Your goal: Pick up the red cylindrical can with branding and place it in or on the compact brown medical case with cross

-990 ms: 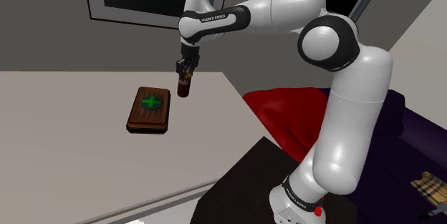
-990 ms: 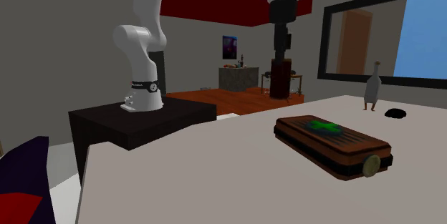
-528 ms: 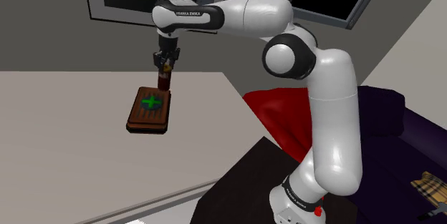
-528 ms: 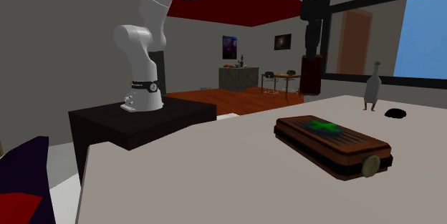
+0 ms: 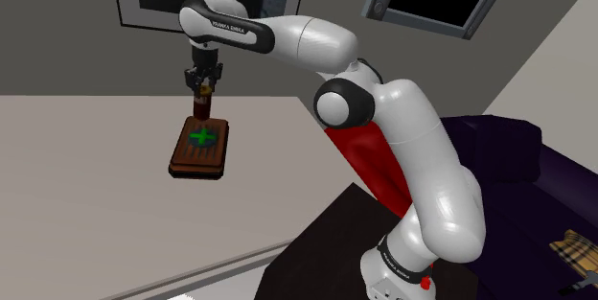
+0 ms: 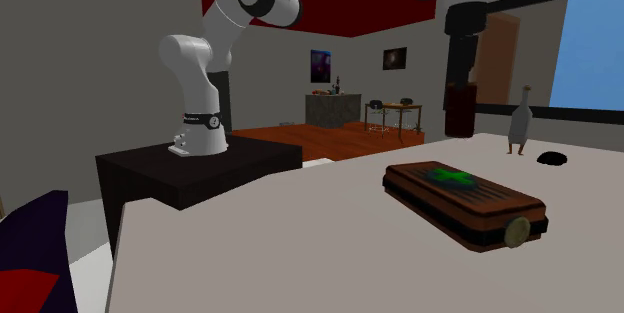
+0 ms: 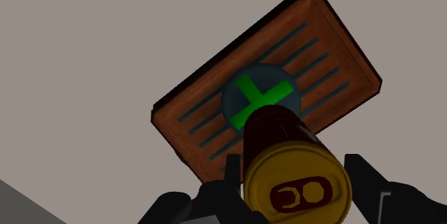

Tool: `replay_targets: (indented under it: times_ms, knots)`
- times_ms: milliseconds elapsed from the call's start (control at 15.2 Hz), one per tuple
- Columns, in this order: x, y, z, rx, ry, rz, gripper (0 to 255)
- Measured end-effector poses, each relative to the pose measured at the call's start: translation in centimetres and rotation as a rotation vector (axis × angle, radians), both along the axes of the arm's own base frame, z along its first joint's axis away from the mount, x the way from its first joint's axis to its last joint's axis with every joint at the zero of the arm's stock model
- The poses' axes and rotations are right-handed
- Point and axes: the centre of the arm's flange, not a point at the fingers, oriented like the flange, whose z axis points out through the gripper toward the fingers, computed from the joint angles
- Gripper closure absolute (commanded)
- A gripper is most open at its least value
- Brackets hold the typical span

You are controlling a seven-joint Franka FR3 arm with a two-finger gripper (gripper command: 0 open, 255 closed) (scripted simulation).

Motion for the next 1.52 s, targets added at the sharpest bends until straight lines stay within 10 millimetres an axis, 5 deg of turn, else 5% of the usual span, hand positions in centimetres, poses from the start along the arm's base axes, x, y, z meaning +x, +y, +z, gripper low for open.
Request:
replay_targets:
  times_ms: [1056,1518]
  knots:
    - [0.0,-0.1,-8.4,0.000,0.000,0.000,255]
    - [-0.1,-0.1,-9.6,-0.001,0.006,0.000,255]
